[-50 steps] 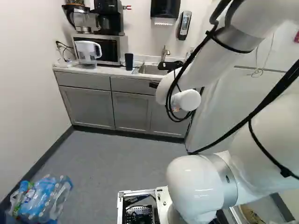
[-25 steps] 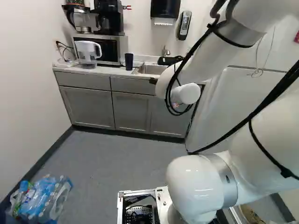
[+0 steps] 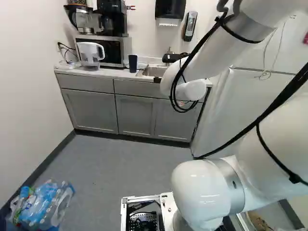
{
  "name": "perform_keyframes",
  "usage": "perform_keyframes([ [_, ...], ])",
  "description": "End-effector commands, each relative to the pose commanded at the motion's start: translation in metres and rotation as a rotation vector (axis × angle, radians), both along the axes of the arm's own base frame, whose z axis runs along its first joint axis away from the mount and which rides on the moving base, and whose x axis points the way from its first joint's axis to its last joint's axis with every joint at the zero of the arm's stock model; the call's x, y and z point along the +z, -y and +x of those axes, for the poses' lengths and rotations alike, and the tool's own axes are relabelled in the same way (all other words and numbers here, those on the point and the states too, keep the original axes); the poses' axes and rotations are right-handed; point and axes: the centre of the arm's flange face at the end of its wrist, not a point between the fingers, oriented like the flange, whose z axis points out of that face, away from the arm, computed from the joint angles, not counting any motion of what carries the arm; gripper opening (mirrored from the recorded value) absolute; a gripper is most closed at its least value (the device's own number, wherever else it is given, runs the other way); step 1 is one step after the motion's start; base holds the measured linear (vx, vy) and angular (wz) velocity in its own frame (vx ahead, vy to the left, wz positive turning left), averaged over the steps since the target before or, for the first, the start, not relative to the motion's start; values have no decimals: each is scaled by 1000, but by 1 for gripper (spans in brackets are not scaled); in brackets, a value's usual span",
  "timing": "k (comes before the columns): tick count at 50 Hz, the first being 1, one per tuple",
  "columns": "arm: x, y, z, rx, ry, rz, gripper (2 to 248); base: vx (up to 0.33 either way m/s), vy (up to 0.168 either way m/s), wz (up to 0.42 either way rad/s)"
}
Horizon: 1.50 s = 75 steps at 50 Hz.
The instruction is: Rinse the cup and place it in the tray
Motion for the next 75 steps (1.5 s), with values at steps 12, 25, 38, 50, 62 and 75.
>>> perform_keyframes([
  [12, 9, 1, 2, -4, -9, 0, 247, 0, 0, 0],
  [25, 19, 3, 2, -9, -19, 0, 247, 0, 0, 0],
  [38, 29, 6, 4, -16, -29, 0, 247, 0, 0, 0],
  [50, 40, 9, 9, -24, -35, 0, 247, 0, 0, 0],
  [62, 51, 13, 16, -32, -37, 1, 247, 0, 0, 0],
  [75, 63, 16, 21, -41, -35, 1, 247, 0, 0, 0],
])
